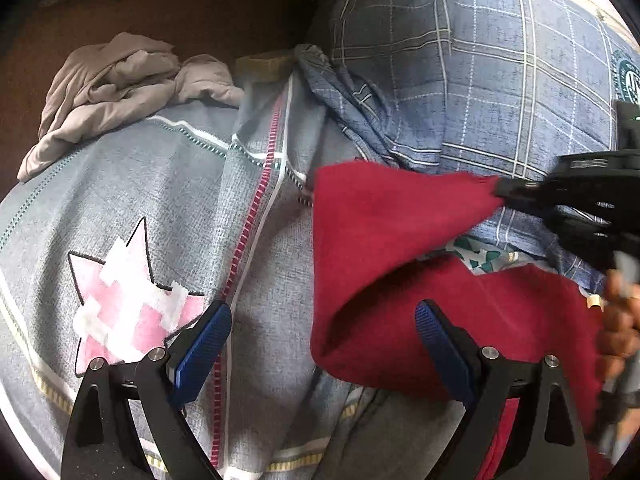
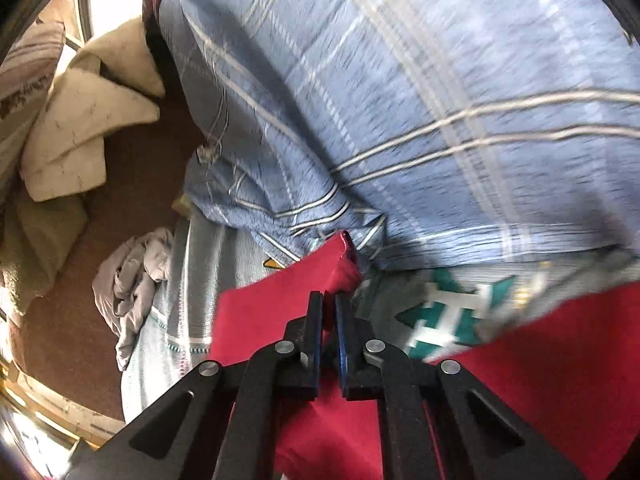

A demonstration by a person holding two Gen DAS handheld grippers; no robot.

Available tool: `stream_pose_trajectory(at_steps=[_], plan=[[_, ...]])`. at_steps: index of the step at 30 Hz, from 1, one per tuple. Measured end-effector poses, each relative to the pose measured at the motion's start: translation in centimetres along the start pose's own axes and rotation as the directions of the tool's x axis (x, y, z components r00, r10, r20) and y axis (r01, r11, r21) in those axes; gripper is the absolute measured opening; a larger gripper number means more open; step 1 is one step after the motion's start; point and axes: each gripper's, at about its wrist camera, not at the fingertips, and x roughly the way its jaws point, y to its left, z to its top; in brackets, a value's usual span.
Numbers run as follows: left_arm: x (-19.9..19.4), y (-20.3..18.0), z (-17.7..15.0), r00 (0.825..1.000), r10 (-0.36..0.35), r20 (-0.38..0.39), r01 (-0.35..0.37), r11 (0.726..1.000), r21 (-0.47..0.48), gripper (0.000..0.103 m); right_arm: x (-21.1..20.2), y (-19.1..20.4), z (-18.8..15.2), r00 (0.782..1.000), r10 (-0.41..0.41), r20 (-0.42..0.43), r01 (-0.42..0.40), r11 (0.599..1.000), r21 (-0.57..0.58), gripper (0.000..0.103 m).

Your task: Fold small clothes

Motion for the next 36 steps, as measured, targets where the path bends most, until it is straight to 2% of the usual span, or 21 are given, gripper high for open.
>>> stream_pose_trajectory(at_steps=[1,3,5,7,8,9,11,12,13,15,16,17,19,20,25,28,29,30,31,33,36], plan=[[-0.4,0.0,0.0,1.0,-0.025,0.009,0.025,1.0,-0.005,0.093,-1.5,0.2,-0.1,1.0,-0.006,0.02,0.006,1.0,-0.011,0.005],[-1.8,0.1,0.1,0.983,-0.177,0.054,0.179,0.983,-0.032,0.093,-4.1,0.7,-0.1,0.997,-0.024,0.068,0.027,0.999,-0.04,0.004],[-3.0,-0.2,-0.1,0.941,-0.327,0.087,0.331,0.943,-0.039,0.093,-8.1,0.1,0.3,0.99,-0.044,0.131,0.051,0.997,-0.054,0.003],[-3.8,-0.8,-0.4,0.891,-0.448,0.071,0.45,0.893,-0.018,0.093,-12.3,-0.9,0.1,0.977,-0.061,0.204,0.071,0.997,-0.04,0.002],[-4.0,-0.9,-0.5,0.881,-0.469,0.062,0.47,0.882,-0.01,0.093,-14.6,-1.8,-0.2,0.969,-0.068,0.237,0.078,0.996,-0.031,0.002],[-4.2,-0.9,-0.6,0.883,-0.465,0.063,0.466,0.885,-0.002,0.093,-16.6,-2.4,-0.5,0.96,-0.08,0.267,0.09,0.996,-0.025,0.002],[-4.1,-0.6,-0.7,0.908,-0.415,0.064,0.415,0.91,0.001,0.093,-20.0,-3.4,-0.9,0.946,-0.12,0.301,0.133,0.991,-0.022,0.002],[-3.8,-0.2,-0.6,0.92,-0.388,0.056,0.39,0.921,-0.01,0.093,-20.9,-4.0,-1.2,0.946,-0.152,0.288,0.163,0.987,-0.015,0.003],[-3.5,0.0,-0.6,0.928,-0.369,0.048,0.37,0.929,-0.02,0.093,-21.0,-4.4,-1.6,0.95,-0.171,0.26,0.181,0.983,-0.016,0.009],[-2.7,0.5,-0.7,0.953,-0.301,0.02,0.302,0.953,-0.04,0.093,-19.7,-4.6,-2.5,0.961,-0.185,0.205,0.194,0.98,-0.03,0.011],[-2.5,0.3,-0.8,0.963,-0.271,0.006,0.271,0.962,-0.043,0.093,-18.6,-4.6,-3.0,0.968,-0.179,0.176,0.187,0.982,-0.031,0.017],[-2.1,0.4,-0.9,0.97,-0.244,-0.01,0.243,0.969,-0.046,0.093,-16.8,-4.5,-3.4,0.979,-0.154,0.134,0.159,0.987,-0.023,0.03],[-1.6,0.0,-0.7,0.978,-0.206,-0.034,0.204,0.978,-0.051,0.093,-13.0,-4.4,-4.3,0.997,-0.068,0.044,0.068,0.998,0.004,0.047],[-1.4,0.2,-0.5,0.98,-0.197,-0.037,0.195,0.979,-0.056,0.093,-10.8,-4.4,-4.5,0.999,-0.031,0.014,0.031,0.999,0.031,0.048],[-1.0,0.2,0.7,0.984,-0.175,-0.017,0.173,0.982,-0.078,0.093,-0.6,-5.3,-4.9,0.991,0.013,-0.136,0.011,0.985,0.172,0.048],[-0.9,0.9,0.8,0.986,-0.165,0.001,0.164,0.982,-0.091,0.093,1.9,-6.1,-4.1,0.995,0.017,-0.097,0.003,0.978,0.209,0.044],[-1.0,1.1,0.8,0.986,-0.164,0.007,0.164,0.982,-0.094,0.093,2.4,-6.0,-3.9,0.997,0.026,-0.079,-0.009,0.979,0.202,0.04],[-1.2,1.3,0.7,0.987,-0.162,0.012,0.163,0.982,-0.098,0.093,2.9,-6.0,-3.5,0.997,0.008,-0.075,0.007,0.98,0.199,0.03],[-1.2,1.5,0.7,0.987,-0.159,0.019,0.16,0.981,-0.108,0.093,3.0,-5.9,-3.2,0.997,-0.014,-0.076,0.029,0.981,0.194,0.005],[-1.6,2.1,0.5,0.985,-0.169,0.039,0.173,0.975,-0.141,0.093,1.2,-5.5,-2.9,0.999,-0.011,-0.035,0.017,0.984,0.177,0.006],[-2.6,2.6,0.2,0.981,-0.178,0.076,0.189,0.969,-0.159,0.093,-5.4,-3.8,-2.5,0.995,-0.048,0.09,0.041,0.997,0.068,0.006]])
